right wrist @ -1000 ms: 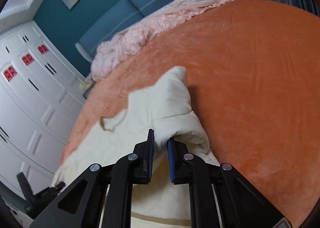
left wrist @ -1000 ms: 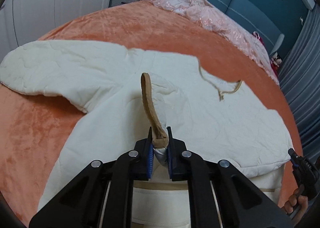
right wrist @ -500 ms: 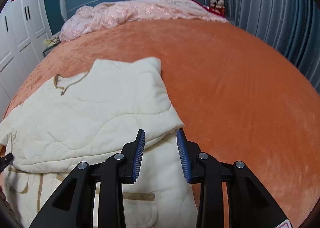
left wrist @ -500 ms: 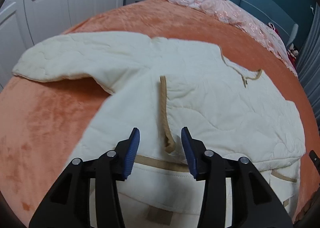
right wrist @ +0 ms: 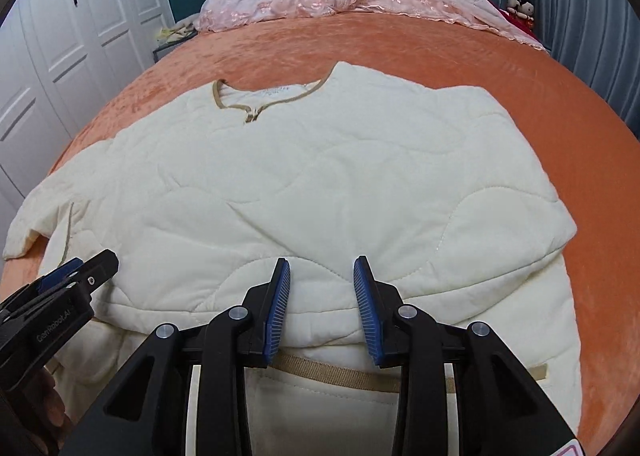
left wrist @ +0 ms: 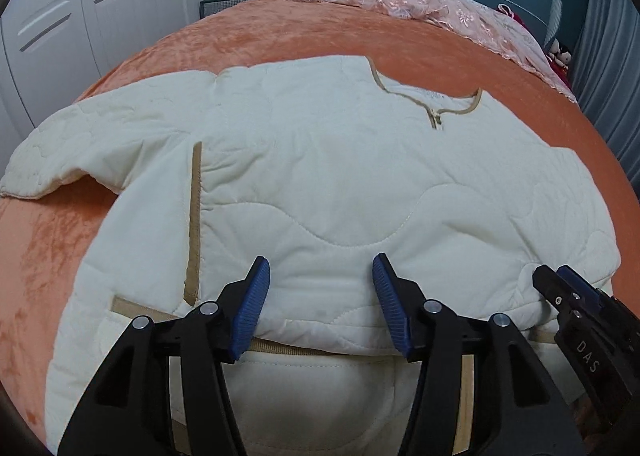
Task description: Fold large clothes
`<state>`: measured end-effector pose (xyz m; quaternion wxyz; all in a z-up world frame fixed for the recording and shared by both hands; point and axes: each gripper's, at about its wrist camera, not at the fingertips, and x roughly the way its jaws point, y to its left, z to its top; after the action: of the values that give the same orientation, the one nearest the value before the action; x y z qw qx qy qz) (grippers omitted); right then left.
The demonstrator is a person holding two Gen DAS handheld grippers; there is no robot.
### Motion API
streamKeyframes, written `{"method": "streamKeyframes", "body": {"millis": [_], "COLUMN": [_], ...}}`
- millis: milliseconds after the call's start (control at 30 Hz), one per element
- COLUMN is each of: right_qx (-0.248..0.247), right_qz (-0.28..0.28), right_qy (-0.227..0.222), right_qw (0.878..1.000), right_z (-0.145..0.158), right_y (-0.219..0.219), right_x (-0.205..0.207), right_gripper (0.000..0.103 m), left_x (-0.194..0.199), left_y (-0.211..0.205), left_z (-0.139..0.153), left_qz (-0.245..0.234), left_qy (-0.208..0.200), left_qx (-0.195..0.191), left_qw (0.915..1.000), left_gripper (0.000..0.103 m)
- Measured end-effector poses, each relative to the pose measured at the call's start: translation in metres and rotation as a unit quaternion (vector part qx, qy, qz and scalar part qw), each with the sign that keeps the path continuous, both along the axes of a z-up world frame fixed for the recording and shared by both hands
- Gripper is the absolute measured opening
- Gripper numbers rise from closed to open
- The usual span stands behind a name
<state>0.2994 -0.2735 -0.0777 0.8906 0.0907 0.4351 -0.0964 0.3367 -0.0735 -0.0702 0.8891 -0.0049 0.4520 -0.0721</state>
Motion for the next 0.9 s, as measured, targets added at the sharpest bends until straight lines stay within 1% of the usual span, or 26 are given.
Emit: {"method": "streamKeyframes", "body": {"millis": [200,367,533,767,900], "right_qx": [-0.01,-0.024,-0.036,-0.045,-0.048], "right_qz": [0.002,0.001,-0.002,-0.005,-0.005], "right_qy": [-0.011,-0.026,-0.035,-0.045,-0.046], "right_qw": [1.0,0.999,0.999,0.998,0.998], "right_z": [-0.012,-0.015,-0.019,-0.022,-0.023], "right_y": [0.004,0.01,0.013,0.016,0.018], "right_x": [-0.005,-0.007,-0.007,-0.009,-0.009], "right_gripper": [0.033,0.033,0.033,0.033,0.033], "left_x": [-0.007,-0.01,-0.013,-0.014,-0.014], "left_y": [-0.003,-0.007,-0.011,-0.013,-0.013], "left_z": [-0.015,-0.02,-0.024,-0.027,-0.027], "left_qz": [-0.002,0.0,0.003,0.005,0.005], "left_qy": [-0.031,-0.049,-0.061,-0.072,-0.071], "left_qx": [0.019,0.03,0.044,0.052,0.051], "left_qw": [0.9993,0.9983,0.9972,0.996,0.9962], "left_gripper": [0.059,0.063,0.065,0.066,0.066]}}
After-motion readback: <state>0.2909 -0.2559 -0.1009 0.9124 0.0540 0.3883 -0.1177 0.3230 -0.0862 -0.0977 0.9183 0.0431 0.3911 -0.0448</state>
